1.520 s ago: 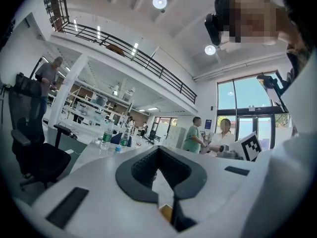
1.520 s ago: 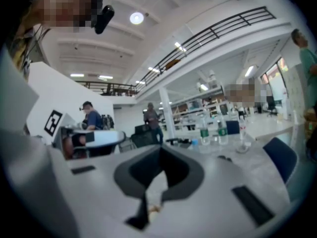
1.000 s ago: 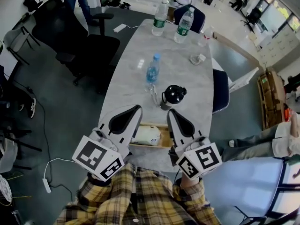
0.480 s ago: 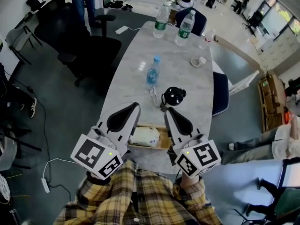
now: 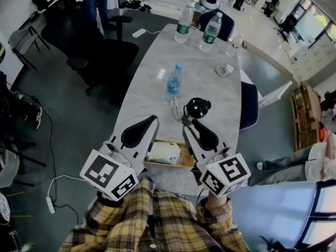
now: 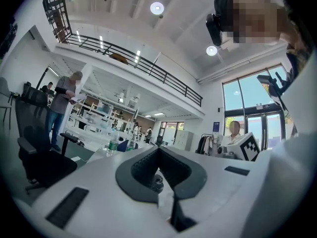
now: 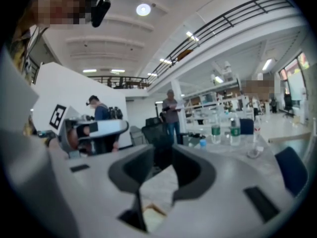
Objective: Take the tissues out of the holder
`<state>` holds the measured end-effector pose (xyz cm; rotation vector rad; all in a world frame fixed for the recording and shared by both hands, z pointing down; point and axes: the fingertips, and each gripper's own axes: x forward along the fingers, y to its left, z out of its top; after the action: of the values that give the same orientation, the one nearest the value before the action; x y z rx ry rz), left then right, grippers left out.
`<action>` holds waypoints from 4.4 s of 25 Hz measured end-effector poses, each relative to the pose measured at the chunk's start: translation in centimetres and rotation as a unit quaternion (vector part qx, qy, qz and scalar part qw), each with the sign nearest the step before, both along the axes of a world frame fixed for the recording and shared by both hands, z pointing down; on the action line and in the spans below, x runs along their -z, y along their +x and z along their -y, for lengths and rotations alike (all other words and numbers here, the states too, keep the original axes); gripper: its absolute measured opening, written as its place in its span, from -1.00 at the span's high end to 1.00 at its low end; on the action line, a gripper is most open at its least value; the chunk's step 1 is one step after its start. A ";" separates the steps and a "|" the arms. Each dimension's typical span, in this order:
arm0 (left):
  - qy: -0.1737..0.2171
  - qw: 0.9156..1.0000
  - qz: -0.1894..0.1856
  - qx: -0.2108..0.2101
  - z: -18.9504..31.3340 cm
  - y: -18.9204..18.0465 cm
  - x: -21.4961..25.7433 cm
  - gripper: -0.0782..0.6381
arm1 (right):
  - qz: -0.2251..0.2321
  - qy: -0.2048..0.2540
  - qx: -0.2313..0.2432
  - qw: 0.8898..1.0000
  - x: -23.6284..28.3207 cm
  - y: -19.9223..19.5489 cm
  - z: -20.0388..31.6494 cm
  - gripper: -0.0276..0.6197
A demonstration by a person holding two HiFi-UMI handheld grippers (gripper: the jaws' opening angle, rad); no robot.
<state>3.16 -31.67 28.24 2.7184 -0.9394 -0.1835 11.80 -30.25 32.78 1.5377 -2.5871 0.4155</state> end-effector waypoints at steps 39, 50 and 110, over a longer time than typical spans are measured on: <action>-0.093 0.991 0.069 0.064 0.6 -4.2 -10.1 0.73 | -0.316 -0.284 0.318 0.847 -26.6 -4.1 -6.2 0.37; -0.107 0.989 0.077 0.067 0.4 -4.4 -11.3 0.73 | -0.340 -0.343 0.347 0.804 -30.4 -3.7 -6.5 0.37; -0.008 0.999 0.049 0.012 1.1 -0.6 -3.2 0.73 | -0.141 -0.108 0.109 0.978 -9.5 -1.0 -2.9 0.73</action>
<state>2.53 -32.79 31.45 2.7248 -0.9960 -0.0465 10.80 -27.31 42.27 1.1353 -2.3664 0.4061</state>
